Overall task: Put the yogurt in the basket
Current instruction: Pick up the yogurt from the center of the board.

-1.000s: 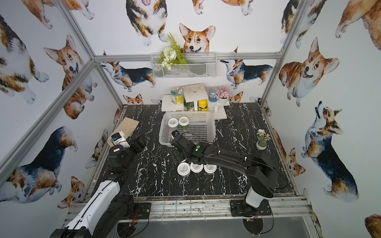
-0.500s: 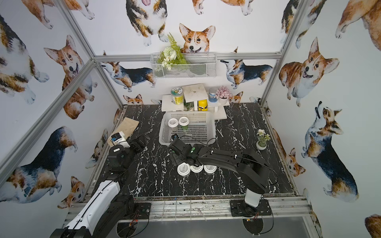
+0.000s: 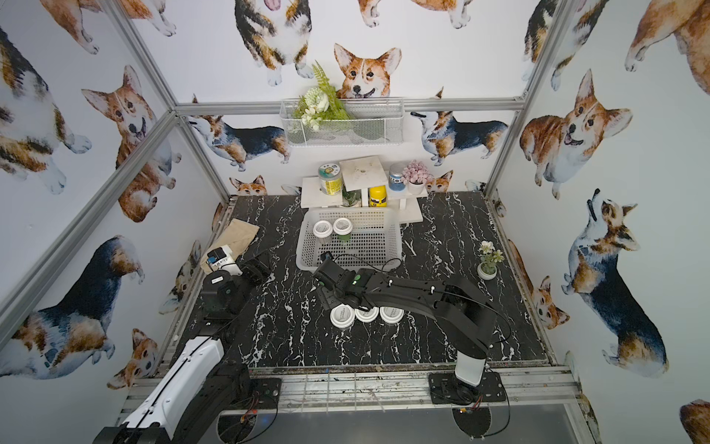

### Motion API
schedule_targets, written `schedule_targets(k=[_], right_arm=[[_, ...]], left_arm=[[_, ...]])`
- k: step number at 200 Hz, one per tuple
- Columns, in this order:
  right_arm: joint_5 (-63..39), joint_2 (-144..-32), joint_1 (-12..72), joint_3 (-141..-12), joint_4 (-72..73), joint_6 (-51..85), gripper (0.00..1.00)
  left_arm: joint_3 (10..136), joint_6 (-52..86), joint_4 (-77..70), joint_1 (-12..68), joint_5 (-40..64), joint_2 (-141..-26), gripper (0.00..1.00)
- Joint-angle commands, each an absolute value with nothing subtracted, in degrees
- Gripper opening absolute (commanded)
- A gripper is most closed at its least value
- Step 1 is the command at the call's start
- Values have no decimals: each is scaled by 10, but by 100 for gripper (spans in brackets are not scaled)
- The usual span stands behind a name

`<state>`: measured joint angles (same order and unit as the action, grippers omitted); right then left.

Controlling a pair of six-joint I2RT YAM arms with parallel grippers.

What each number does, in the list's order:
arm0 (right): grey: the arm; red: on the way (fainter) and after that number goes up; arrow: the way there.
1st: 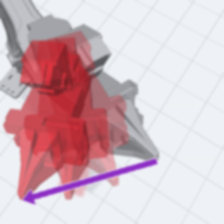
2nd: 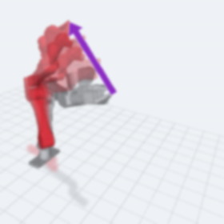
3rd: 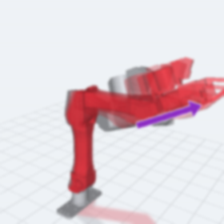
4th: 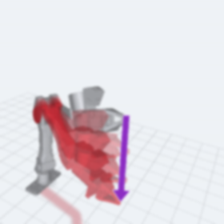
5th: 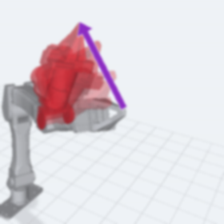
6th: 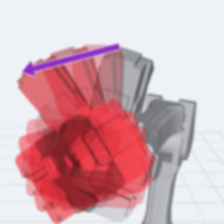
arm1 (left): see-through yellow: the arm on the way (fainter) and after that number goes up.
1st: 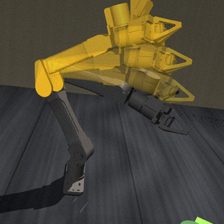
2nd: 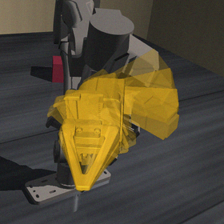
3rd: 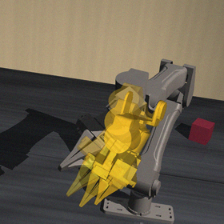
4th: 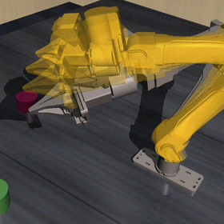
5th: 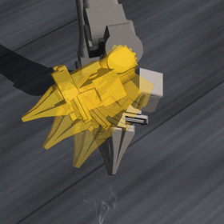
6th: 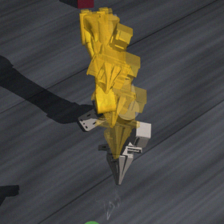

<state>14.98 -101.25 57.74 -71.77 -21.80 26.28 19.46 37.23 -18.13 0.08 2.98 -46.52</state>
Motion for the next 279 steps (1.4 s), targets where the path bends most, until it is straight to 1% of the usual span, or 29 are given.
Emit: schedule_targets(k=[1,60,97,122,215,279], right_arm=[[157,-1015,576,-719,-231,272,84],[152,-1027,574,-727,-239,272,80],[149,-1031,574,-731,-243,273,72],[147,-1029,574,-730,-243,274,69],[142,-1001,577,-755,-275,271,67],[107,-962,583,-784,-294,270,67]], left_arm=[[192,370,-190,1,27,-462,78],[192,371,-190,1,26,-462,78],[192,371,-190,1,26,-461,78],[191,371,-190,1,26,-460,78],[192,371,-190,1,26,-462,78],[190,371,-191,1,26,-459,78]])
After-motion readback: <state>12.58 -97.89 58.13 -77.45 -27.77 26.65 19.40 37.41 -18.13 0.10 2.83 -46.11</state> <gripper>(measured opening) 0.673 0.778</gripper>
